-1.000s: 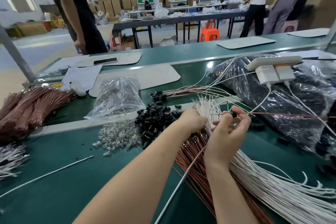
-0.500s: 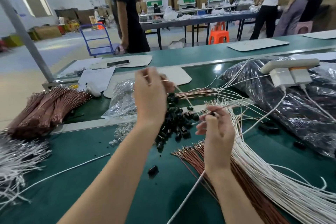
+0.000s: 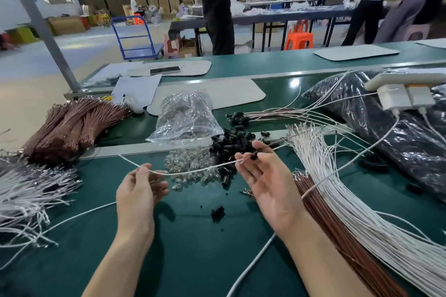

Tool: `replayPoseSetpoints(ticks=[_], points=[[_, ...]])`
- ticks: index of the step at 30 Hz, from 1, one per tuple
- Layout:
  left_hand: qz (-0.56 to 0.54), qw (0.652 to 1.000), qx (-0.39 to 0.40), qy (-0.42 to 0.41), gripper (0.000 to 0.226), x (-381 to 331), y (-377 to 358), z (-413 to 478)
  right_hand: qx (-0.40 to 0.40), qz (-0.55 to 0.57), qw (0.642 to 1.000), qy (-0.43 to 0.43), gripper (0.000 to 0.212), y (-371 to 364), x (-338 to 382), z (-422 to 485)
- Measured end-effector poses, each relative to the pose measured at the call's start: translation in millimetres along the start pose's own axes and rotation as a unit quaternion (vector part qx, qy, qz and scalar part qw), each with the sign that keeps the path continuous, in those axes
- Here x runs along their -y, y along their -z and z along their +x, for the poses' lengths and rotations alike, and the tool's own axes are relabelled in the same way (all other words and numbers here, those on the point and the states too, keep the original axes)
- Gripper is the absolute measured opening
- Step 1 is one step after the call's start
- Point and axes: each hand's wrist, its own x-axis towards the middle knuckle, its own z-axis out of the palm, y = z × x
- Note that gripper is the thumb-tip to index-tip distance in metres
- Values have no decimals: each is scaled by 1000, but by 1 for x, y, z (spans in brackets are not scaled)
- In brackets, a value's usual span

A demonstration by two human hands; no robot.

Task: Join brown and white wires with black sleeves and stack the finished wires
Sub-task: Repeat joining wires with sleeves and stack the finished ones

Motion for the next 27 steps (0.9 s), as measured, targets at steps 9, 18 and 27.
replayPoseSetpoints(ticks=[9, 18, 27], points=[[440, 833, -109, -317, 85, 6, 3, -26, 12, -126, 991, 43, 28, -6, -18, 2], [473, 839, -83, -254, 69, 8, 12, -3, 5, -156, 985, 67, 21, -1, -22, 5], [447, 744, 252, -428, 44, 21, -19, -46, 75, -164, 983, 34, 19, -5, -30, 1]])
